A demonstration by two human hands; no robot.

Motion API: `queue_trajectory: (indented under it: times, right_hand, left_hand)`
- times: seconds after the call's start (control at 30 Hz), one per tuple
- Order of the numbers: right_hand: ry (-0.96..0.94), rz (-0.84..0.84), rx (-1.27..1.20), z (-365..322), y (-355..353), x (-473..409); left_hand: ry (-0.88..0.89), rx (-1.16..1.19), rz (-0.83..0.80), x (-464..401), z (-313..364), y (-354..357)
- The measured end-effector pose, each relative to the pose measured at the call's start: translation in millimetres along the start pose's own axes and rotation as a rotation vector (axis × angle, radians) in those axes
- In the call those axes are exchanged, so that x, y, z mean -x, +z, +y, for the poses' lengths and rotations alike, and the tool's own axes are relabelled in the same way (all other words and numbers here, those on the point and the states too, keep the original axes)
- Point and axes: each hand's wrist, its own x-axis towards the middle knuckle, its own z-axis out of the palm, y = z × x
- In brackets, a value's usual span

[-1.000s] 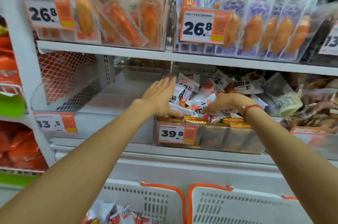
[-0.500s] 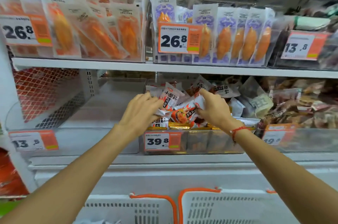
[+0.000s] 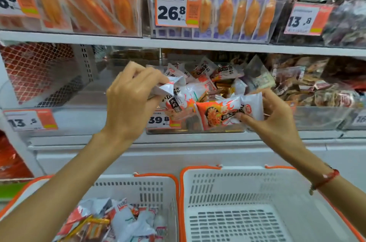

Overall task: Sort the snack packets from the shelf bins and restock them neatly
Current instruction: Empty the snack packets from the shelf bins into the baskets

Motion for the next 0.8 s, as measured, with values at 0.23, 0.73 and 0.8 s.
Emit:
queue_trajectory:
  times: [0.23, 0.73, 0.8]
  right_hand:
    - [0.401, -0.142, 0.252, 76.0, -4.2, 39.6]
    - [-0.17, -0.366, 0.456, 66.6, 23.7, 10.5]
    - [-0.323, -0.211, 0.468, 48.4, 28.2, -15.8]
  left_hand:
    - [-0.545, 0.274, -0.33, 84.3, 60.7, 60.2]
    - [-0.213, 0.201, -0.328, 113.2, 42.9, 109.9]
    - [-0.133, 0.131, -0.228, 72.6, 22.3, 100.4]
